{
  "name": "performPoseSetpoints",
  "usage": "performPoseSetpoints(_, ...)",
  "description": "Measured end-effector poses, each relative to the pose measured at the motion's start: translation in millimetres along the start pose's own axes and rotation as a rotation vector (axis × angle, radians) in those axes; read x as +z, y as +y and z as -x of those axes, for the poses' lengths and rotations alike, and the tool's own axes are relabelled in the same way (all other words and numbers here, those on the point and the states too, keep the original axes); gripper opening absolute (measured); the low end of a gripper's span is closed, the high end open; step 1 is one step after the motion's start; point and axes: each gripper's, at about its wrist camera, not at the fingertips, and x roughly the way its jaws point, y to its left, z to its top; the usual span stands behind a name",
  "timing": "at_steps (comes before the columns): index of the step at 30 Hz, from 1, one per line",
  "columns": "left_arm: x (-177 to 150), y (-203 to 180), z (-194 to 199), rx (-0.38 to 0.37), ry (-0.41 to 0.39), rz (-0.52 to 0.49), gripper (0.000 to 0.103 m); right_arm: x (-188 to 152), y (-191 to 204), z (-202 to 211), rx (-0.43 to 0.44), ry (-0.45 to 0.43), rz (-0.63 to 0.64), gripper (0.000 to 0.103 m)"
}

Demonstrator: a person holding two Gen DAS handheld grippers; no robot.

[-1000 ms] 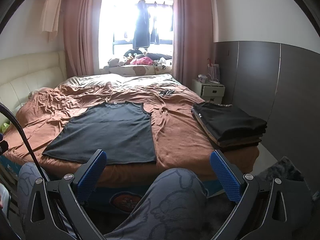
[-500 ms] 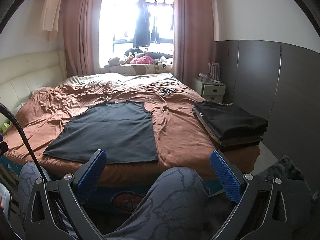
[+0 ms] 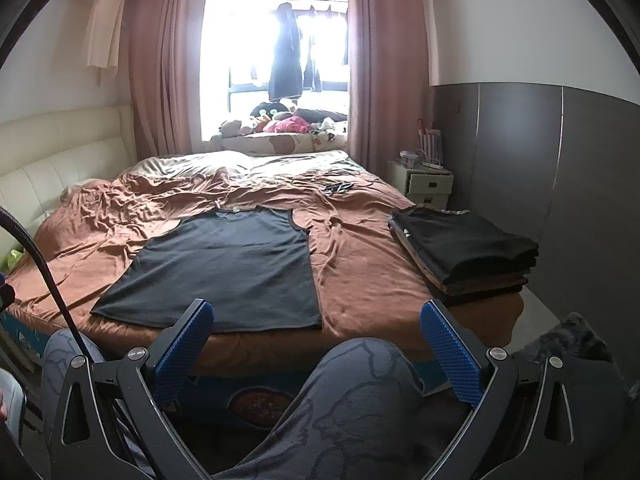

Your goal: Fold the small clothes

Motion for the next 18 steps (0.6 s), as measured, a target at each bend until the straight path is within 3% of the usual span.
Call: performPoseSetpoints(18, -0.5, 2.4, 4.3, 0.005, -0.016, 0.0, 0.103, 3.1, 0.3, -0.7, -0.009, -0.009, -0.003, 0.103)
